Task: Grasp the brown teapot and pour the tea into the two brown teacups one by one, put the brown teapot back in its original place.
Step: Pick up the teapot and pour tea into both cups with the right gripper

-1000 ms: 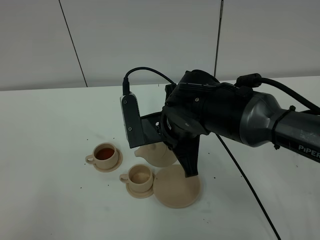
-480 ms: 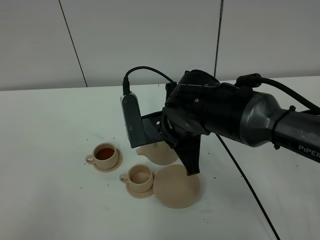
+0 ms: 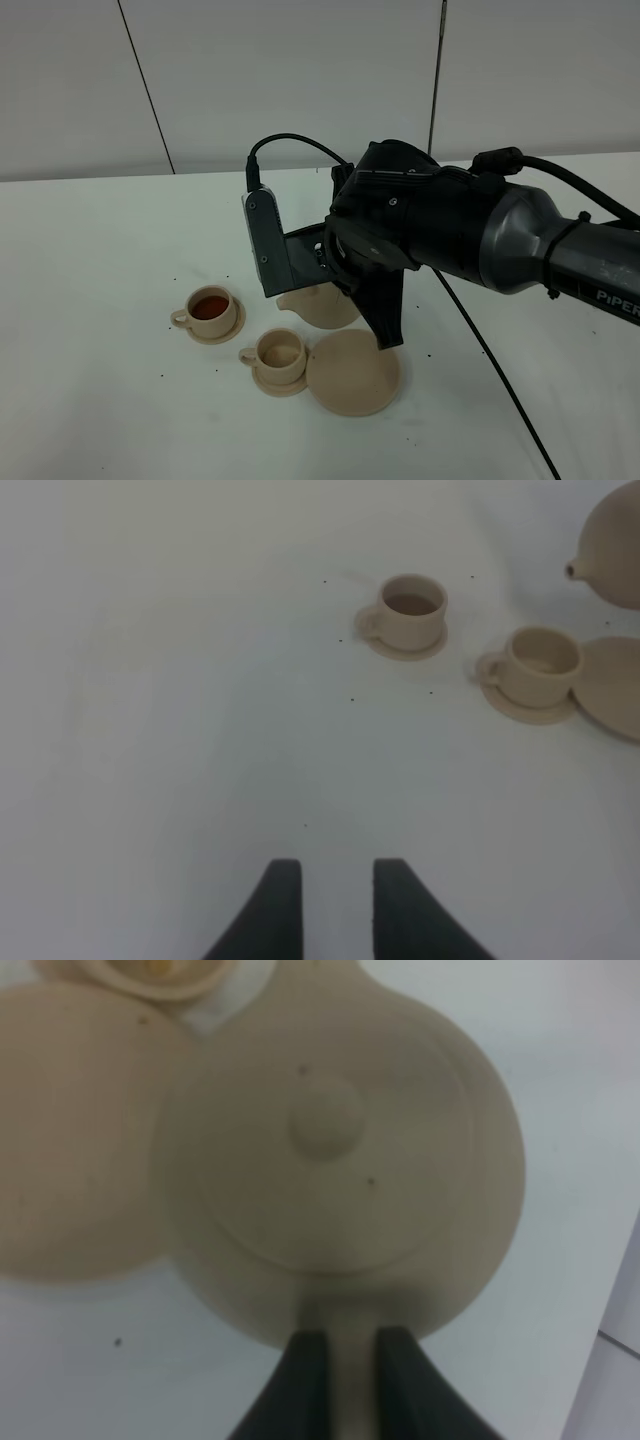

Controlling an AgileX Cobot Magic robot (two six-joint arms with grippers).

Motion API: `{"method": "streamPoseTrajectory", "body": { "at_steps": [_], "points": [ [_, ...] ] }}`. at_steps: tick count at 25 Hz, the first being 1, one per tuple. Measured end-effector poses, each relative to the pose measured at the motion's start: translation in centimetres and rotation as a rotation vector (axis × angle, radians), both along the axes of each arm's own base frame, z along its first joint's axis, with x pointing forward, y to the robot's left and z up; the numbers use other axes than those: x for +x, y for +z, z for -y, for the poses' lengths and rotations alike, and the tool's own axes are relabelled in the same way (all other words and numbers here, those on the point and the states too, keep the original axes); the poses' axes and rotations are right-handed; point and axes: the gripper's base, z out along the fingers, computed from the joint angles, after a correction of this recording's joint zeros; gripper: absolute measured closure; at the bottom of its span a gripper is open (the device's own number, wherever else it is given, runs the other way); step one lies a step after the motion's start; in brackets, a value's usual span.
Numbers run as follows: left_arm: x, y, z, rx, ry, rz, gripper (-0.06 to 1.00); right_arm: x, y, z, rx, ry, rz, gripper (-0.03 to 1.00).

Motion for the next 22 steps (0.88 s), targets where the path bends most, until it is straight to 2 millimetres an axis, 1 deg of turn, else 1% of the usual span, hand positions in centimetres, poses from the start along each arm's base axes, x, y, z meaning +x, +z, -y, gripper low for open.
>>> {"method": "streamPoseTrajectory", "body": {
  "at_steps": [11, 22],
  "points": [
    [0.0, 0.0, 0.0, 0.000, 0.000, 0.000, 0.70, 0.0, 0.0, 0.5, -0.090, 0.030, 0.017, 0.87],
    [0.0, 0.0, 0.0, 0.000, 0.000, 0.000, 0.70, -1.4, 0.2, -1.1, -0.129, 0.088, 0.077, 0.87]
  ]
}}
